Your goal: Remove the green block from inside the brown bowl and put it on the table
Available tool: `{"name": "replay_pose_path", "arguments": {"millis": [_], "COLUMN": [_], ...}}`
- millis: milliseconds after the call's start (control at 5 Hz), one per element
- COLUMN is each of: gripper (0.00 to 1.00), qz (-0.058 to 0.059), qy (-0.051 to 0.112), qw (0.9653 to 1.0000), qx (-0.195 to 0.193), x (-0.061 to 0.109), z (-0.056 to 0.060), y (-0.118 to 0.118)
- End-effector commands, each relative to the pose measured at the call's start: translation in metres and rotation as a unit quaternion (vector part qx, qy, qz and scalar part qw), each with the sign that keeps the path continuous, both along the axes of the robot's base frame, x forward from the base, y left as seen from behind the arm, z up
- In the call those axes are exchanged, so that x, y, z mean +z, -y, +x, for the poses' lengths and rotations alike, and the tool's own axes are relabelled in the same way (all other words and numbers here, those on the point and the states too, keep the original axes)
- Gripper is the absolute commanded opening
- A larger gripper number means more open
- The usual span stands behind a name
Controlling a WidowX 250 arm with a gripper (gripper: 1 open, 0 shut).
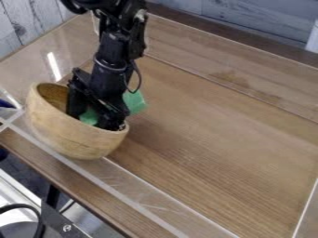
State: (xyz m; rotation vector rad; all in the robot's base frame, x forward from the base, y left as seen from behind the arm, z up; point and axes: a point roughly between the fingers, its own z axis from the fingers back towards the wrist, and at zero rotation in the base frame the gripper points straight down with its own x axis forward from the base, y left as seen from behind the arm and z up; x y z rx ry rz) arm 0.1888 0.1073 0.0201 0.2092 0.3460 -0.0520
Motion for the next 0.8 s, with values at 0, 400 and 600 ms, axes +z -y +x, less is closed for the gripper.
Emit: {"name": "replay_pose_path", "arguments": {"millis": [0,400,600], "gripper": [1.0,0.0,0.0], "qz": [-0.017,-0.01,-0.001], "qy": [-0.071,-0.071,-0.071], "qw": [0.9971,0.9973,0.9973], "qx": [0.018,0.017,0.017], "x": [-0.014,-0.003,0.0], "z": [-0.034,-0.038,-0.036], "y": [0.007,0.003,0.002]}}
